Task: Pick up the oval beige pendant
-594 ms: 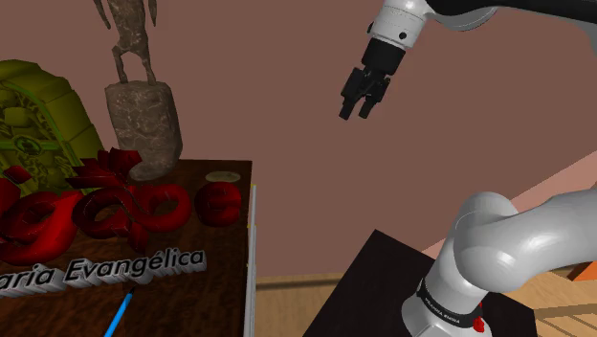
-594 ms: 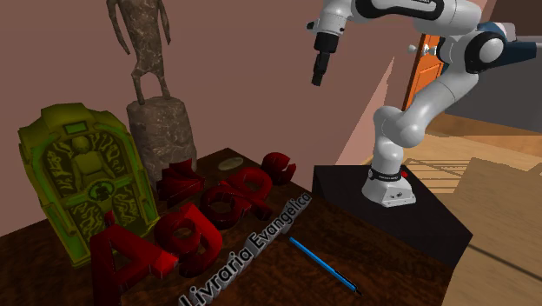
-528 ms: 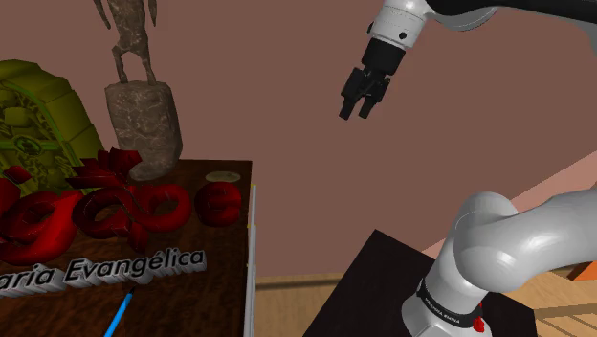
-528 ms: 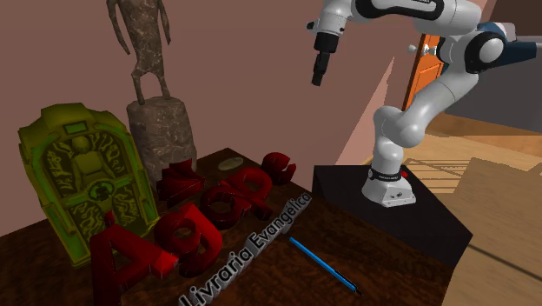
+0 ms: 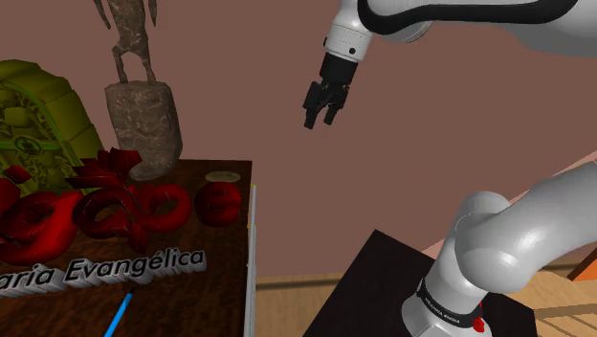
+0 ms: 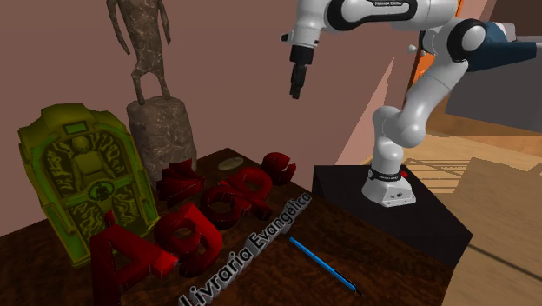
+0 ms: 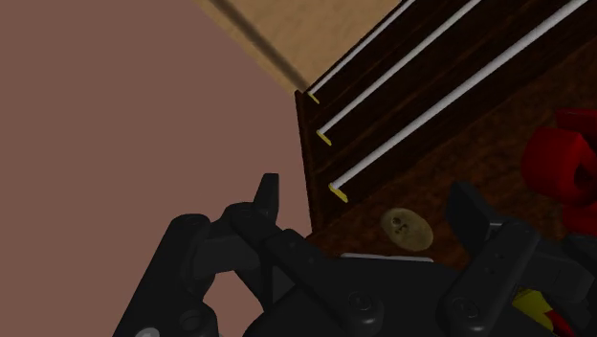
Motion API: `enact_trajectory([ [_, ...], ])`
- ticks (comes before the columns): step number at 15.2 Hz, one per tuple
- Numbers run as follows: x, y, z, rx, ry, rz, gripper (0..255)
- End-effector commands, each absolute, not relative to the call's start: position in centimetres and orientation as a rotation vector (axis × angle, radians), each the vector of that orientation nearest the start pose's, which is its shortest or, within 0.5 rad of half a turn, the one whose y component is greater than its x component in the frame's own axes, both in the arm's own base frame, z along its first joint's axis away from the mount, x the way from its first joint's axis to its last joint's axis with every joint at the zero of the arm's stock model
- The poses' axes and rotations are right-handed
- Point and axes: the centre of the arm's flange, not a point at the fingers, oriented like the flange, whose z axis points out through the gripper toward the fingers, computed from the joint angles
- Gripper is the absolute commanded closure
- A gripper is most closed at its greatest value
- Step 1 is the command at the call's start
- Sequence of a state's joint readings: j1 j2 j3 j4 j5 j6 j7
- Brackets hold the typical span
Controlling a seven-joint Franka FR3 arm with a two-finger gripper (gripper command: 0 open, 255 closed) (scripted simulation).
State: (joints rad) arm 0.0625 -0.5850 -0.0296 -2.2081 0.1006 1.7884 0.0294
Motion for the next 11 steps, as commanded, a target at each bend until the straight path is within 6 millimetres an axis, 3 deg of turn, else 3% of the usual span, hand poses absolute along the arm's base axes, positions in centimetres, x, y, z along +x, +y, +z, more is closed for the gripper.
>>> enact_trajectory([
  [1, 41.1, 3.3, 60.0, -3.018, -0.036, -0.227, 0],
  [11, 52.3, 9.2, 53.9, -3.048, -0.259, -0.141, 0],
])
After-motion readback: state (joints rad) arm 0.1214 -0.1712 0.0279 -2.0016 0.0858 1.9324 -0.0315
